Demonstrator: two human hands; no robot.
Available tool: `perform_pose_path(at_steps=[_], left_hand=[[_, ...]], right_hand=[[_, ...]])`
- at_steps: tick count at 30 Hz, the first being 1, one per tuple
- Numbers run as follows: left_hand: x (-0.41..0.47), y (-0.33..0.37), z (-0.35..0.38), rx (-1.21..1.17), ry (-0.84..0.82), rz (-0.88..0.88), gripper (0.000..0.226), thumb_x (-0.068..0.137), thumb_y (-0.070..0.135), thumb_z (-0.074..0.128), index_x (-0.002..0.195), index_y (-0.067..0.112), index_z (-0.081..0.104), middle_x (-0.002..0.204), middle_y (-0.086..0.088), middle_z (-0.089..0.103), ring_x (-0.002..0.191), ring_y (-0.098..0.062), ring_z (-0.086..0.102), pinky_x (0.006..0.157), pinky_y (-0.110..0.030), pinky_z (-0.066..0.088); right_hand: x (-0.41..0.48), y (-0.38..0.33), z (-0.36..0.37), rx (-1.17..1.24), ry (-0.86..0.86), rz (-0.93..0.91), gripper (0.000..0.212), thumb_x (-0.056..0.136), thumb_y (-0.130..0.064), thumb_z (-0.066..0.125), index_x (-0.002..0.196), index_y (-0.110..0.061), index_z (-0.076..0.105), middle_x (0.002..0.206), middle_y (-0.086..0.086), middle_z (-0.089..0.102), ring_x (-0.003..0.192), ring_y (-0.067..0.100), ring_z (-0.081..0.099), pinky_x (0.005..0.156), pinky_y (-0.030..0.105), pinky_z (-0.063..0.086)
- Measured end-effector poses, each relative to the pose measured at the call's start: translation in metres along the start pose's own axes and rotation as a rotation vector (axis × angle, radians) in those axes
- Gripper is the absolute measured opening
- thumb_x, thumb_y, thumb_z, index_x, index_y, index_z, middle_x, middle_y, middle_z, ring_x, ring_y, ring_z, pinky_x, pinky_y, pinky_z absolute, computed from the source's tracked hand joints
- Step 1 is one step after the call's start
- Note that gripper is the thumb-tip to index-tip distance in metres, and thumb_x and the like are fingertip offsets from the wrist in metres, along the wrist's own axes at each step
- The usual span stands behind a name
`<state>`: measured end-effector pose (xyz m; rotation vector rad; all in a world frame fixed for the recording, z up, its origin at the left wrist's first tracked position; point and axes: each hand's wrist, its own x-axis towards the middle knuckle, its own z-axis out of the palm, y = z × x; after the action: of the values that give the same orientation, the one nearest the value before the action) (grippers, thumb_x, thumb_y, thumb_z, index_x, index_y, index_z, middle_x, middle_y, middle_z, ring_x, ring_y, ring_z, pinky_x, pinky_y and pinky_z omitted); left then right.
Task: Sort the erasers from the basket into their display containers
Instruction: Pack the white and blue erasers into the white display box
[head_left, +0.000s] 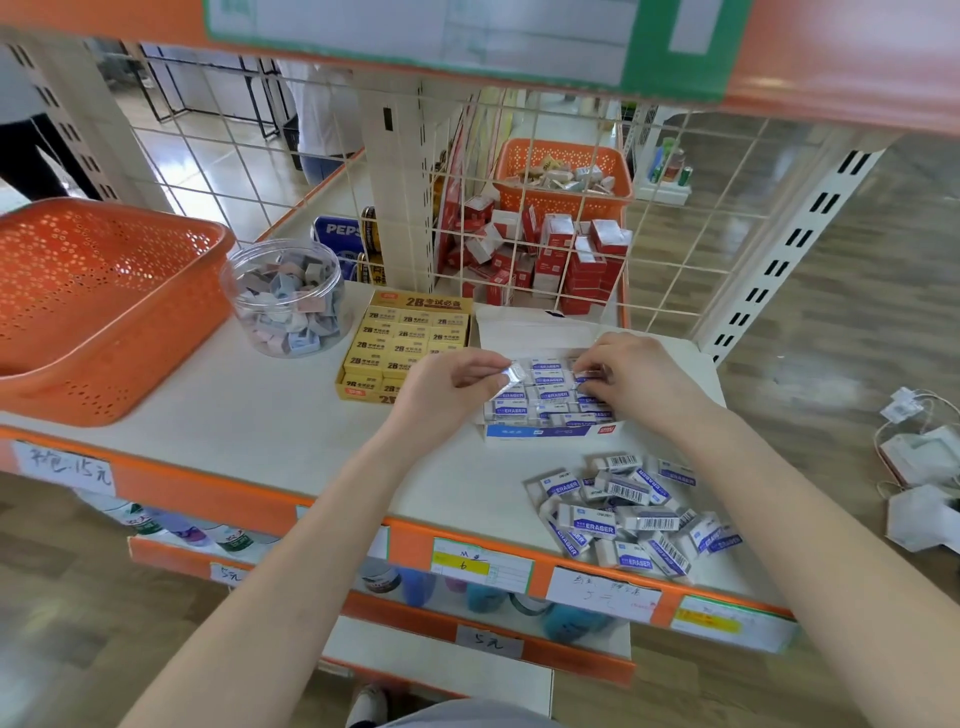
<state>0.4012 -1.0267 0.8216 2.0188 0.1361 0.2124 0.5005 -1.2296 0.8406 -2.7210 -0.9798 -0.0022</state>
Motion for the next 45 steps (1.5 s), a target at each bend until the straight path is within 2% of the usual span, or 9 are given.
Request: perform_pose_path(at_steps=[5, 13, 17, 23, 27, 32, 36, 42, 45], left_hand=[[0.000, 0.001, 0.000, 0.011, 0.002, 0.001, 0.022, 0.088, 0.019, 0.067, 0.110, 0.019, 0.069, 0.097, 0.009, 0.070, 0.089, 0.000, 0.065, 0.077, -0.005, 0.047], [-0.001, 0.002, -0.001, 0.025, -0.001, 0.010, 0.022, 0.088, 0.019, 0.066, 0.110, 0.019, 0.069, 0.096, 0.010, 0.070, 0.088, 0.002, 0.064, 0.075, -0.002, 0.045], [-0.001, 0.008, -0.004, 0.010, -0.027, 0.007, 0.018, 0.087, 0.020, 0.067, 0.105, 0.023, 0.069, 0.095, 0.010, 0.071, 0.085, 0.002, 0.066, 0.074, -0.003, 0.046], [-0.001, 0.026, 0.005, -0.112, -0.035, 0.026, 0.024, 0.079, 0.021, 0.075, 0.094, 0.030, 0.058, 0.089, 0.013, 0.070, 0.079, 0.007, 0.066, 0.066, -0.006, 0.046], [0.003, 0.028, 0.014, -0.107, 0.017, 0.028, 0.027, 0.076, 0.026, 0.077, 0.087, 0.029, 0.053, 0.094, 0.008, 0.069, 0.081, -0.009, 0.069, 0.075, -0.026, 0.054], [0.005, 0.037, 0.025, -0.168, -0.052, 0.050, 0.022, 0.077, 0.017, 0.077, 0.084, 0.025, 0.058, 0.081, 0.011, 0.071, 0.077, 0.004, 0.067, 0.069, -0.011, 0.050], [0.009, 0.043, 0.030, -0.066, 0.022, 0.078, 0.017, 0.080, 0.023, 0.075, 0.082, 0.025, 0.058, 0.077, 0.014, 0.068, 0.065, 0.012, 0.061, 0.056, -0.003, 0.042], [0.022, 0.028, 0.026, 0.656, -0.191, 0.146, 0.025, 0.090, 0.028, 0.062, 0.115, 0.024, 0.064, 0.115, 0.007, 0.064, 0.108, -0.014, 0.057, 0.094, -0.031, 0.045], [0.022, 0.022, 0.027, 0.718, -0.207, 0.191, 0.026, 0.091, 0.029, 0.061, 0.117, 0.023, 0.066, 0.121, 0.004, 0.063, 0.110, -0.016, 0.055, 0.098, -0.037, 0.042]], right_hand=[[-0.002, -0.009, -0.005, 0.059, -0.038, -0.061, 0.030, 0.085, -0.024, 0.068, 0.114, -0.018, 0.068, 0.114, 0.002, 0.061, 0.108, 0.019, 0.053, 0.088, 0.022, 0.032], [-0.001, -0.020, 0.005, 0.131, 0.004, -0.014, 0.017, 0.083, -0.023, 0.071, 0.098, -0.014, 0.074, 0.099, 0.001, 0.065, 0.093, 0.016, 0.058, 0.079, 0.017, 0.037], [-0.006, -0.023, 0.001, 0.104, 0.027, -0.075, 0.028, 0.084, -0.024, 0.069, 0.111, -0.016, 0.070, 0.107, 0.003, 0.064, 0.101, 0.019, 0.057, 0.086, 0.022, 0.037], [-0.020, -0.039, -0.013, 0.431, 0.117, -0.157, 0.036, 0.079, -0.022, 0.075, 0.114, -0.026, 0.067, 0.081, -0.014, 0.059, 0.077, 0.002, 0.055, 0.073, 0.010, 0.040], [-0.029, -0.034, -0.017, 0.614, 0.141, -0.021, 0.028, 0.078, -0.013, 0.075, 0.102, -0.025, 0.069, 0.079, -0.008, 0.063, 0.072, -0.002, 0.057, 0.068, 0.006, 0.041], [-0.035, -0.025, -0.024, 0.925, 0.118, 0.073, 0.037, 0.076, -0.003, 0.074, 0.099, -0.031, 0.064, 0.088, -0.008, 0.065, 0.074, -0.006, 0.062, 0.074, 0.009, 0.048], [-0.037, -0.020, -0.026, 0.844, 0.160, 0.021, 0.034, 0.073, -0.007, 0.076, 0.089, -0.035, 0.066, 0.090, -0.014, 0.064, 0.075, -0.006, 0.059, 0.071, 0.007, 0.044], [-0.031, 0.009, -0.033, 0.416, 0.043, 0.028, 0.033, 0.087, -0.019, 0.065, 0.120, -0.024, 0.063, 0.107, -0.013, 0.063, 0.087, -0.003, 0.060, 0.086, 0.012, 0.046], [-0.025, 0.013, -0.029, 0.175, -0.071, -0.066, 0.042, 0.091, -0.019, 0.059, 0.132, -0.018, 0.053, 0.104, -0.004, 0.056, 0.095, 0.012, 0.055, 0.090, 0.021, 0.041]])
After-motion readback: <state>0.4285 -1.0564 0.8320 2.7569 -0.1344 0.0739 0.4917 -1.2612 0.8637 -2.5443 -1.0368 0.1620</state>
